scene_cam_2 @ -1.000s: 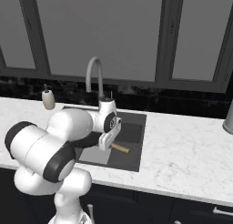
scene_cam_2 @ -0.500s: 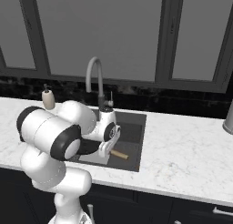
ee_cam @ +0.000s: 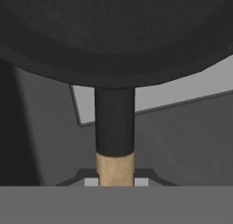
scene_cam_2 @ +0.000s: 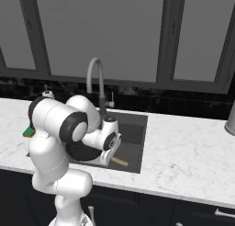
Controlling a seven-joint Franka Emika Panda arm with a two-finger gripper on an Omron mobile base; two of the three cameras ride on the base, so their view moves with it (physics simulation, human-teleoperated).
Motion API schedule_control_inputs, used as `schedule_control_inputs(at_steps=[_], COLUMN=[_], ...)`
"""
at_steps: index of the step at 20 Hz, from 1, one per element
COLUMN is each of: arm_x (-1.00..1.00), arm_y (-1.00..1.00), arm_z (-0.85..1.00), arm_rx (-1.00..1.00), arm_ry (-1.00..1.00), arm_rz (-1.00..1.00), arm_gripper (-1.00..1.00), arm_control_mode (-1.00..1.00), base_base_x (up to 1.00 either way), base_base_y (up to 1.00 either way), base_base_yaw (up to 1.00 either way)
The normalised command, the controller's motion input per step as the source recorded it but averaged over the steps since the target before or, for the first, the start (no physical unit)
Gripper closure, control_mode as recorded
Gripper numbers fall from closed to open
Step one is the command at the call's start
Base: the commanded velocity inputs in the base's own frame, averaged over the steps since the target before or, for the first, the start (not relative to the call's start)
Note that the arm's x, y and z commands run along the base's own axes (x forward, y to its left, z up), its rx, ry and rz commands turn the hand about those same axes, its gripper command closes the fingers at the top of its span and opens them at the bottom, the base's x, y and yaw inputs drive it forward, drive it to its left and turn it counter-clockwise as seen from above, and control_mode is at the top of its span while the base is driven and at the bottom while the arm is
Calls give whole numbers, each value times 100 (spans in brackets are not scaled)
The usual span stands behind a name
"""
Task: Pick the pan and sponge and place them into the sink. Then turn on the water.
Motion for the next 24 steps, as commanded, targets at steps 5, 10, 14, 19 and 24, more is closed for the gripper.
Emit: schedule_control_inputs(at_steps=[5, 10, 14, 19, 24], arm_x=[17, 17, 12, 7, 6], arm_y=[0, 0, 3, 5, 6], arm_z=[-32, -30, -32, -30, -28], arm_rx=[7, 4, 2, 0, 0], arm_ry=[0, 0, 0, 0, 0], arm_rz=[1, 1, 0, 0, 0], arm_gripper=[100, 100, 100, 100, 100], arm_control_mode=[-100, -100, -100, -100, -100], base_base_x=[0, 0, 0, 0, 0], base_base_y=[0, 0, 0, 0, 0], base_base_yaw=[0, 0, 0, 0, 0])
